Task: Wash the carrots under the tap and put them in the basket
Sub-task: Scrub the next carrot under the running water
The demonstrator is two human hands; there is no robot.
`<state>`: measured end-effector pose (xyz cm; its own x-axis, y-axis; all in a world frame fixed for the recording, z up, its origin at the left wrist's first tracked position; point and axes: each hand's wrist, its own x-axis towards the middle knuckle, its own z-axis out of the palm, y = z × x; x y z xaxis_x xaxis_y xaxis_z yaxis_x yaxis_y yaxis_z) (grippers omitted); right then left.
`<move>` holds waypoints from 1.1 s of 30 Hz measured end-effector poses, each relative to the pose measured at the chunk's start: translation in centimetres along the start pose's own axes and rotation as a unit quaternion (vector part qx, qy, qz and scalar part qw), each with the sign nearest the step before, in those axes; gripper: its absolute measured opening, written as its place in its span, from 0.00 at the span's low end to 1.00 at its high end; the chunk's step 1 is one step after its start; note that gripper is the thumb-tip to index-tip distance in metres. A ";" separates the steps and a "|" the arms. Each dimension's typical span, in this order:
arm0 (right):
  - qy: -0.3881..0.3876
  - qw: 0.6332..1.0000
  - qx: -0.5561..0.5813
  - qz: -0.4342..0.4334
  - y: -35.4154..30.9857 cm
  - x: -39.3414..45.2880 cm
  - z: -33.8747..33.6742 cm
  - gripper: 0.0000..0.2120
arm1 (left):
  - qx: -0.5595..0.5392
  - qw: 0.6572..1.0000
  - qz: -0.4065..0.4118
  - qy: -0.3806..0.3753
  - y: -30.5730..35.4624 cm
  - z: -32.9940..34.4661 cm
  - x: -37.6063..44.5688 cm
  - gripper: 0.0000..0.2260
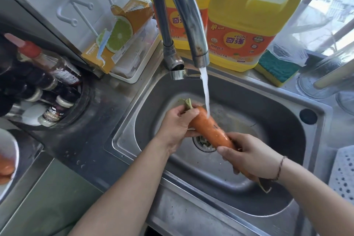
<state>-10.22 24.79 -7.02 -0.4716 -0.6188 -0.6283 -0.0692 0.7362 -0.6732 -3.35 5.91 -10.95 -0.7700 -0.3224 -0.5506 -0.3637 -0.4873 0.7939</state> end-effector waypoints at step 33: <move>0.271 0.947 -0.170 0.038 -0.8 0.7 4.3 0.22 | -0.038 0.999 -0.012 0.008 -1.3 3.2 -1.8 0.28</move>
<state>-6.75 22.56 -8.54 -0.8616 -0.3978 -0.3154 -0.2536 0.8755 -0.4114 -3.17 9.67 -10.14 -0.7525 -0.3235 -0.5737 -0.3400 -0.5552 0.7590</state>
